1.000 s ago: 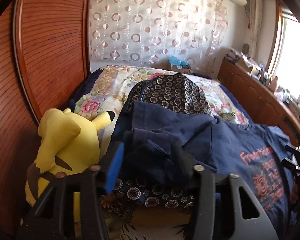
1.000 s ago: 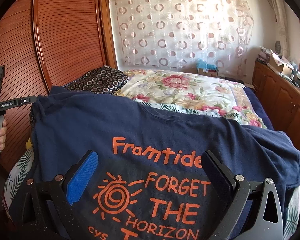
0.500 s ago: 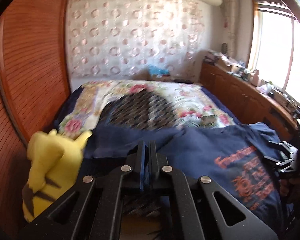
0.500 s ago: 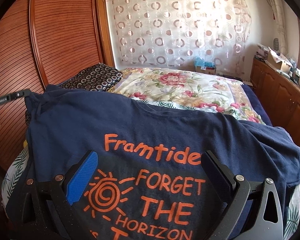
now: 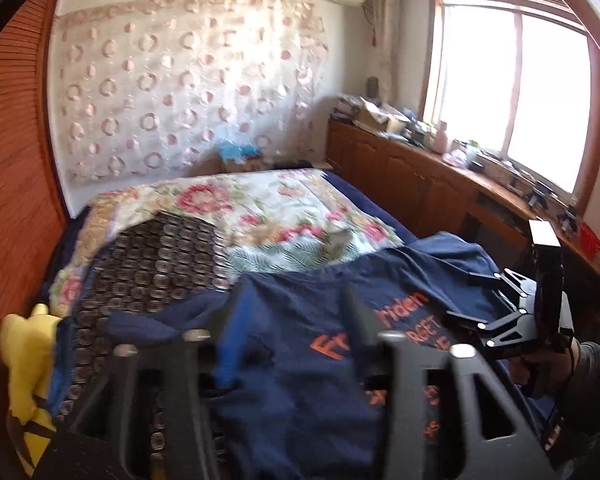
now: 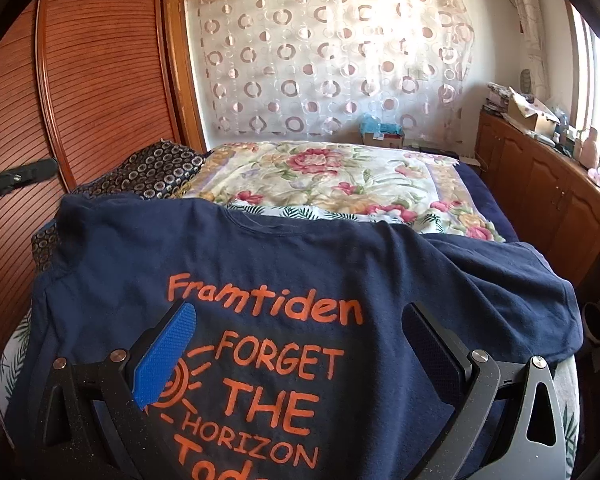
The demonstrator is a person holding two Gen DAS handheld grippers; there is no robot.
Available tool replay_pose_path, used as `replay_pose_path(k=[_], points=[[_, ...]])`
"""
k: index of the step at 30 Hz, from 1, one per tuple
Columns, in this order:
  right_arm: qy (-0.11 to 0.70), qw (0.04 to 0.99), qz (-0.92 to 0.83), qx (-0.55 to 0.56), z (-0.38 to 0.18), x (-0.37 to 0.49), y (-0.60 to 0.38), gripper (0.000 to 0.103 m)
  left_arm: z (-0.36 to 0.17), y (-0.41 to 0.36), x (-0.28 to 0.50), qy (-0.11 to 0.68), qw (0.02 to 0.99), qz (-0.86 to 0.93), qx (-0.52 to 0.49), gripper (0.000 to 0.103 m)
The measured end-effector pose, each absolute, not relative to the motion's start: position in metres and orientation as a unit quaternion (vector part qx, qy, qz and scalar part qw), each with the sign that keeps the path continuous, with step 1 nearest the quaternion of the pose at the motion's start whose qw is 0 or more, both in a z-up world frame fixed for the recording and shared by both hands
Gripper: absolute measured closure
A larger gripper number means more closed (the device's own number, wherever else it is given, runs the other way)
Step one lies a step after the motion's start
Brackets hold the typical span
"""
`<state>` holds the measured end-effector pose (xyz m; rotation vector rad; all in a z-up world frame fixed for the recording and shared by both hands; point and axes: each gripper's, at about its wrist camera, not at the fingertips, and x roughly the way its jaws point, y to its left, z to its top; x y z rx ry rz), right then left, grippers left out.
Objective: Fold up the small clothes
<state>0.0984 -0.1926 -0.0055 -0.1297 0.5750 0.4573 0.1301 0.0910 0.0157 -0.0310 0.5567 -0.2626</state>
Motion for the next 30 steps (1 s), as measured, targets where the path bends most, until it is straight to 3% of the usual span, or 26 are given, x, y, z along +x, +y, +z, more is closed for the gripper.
replay_pose_path(k=[2, 3, 11, 23, 26, 29, 30], points=[[0.282, 0.928, 0.233, -0.066, -0.004, 0.099, -0.185, 0.000, 0.018, 0.102, 0.124, 0.268, 0.957, -0.108, -0.015, 0.028], [0.283, 0.926, 0.239, -0.066, -0.003, 0.098, -0.181, 0.000, 0.018, 0.111, 0.119, 0.268, 0.958, -0.099, -0.015, 0.026], [0.275, 0.903, 0.321, -0.081, 0.012, 0.096, -0.120, 0.009, 0.004, 0.155, 0.105, 0.266, 0.963, -0.027, -0.024, 0.025], [0.277, 0.832, 0.461, -0.132, 0.033, 0.111, 0.044, 0.022, -0.024, 0.194, 0.086, 0.277, 0.959, 0.022, -0.057, 0.025], [0.301, 0.816, 0.470, -0.151, 0.024, 0.123, 0.078, 0.032, -0.030, 0.195, 0.085, 0.282, 0.957, 0.023, -0.059, 0.025], [0.337, 0.797, 0.478, -0.152, 0.013, 0.136, 0.089, 0.052, -0.033, 0.193, 0.085, 0.288, 0.956, 0.022, -0.057, 0.025], [0.344, 0.791, 0.483, -0.148, 0.010, 0.136, 0.089, 0.069, -0.035, 0.192, 0.085, 0.289, 0.956, 0.021, -0.056, 0.025]])
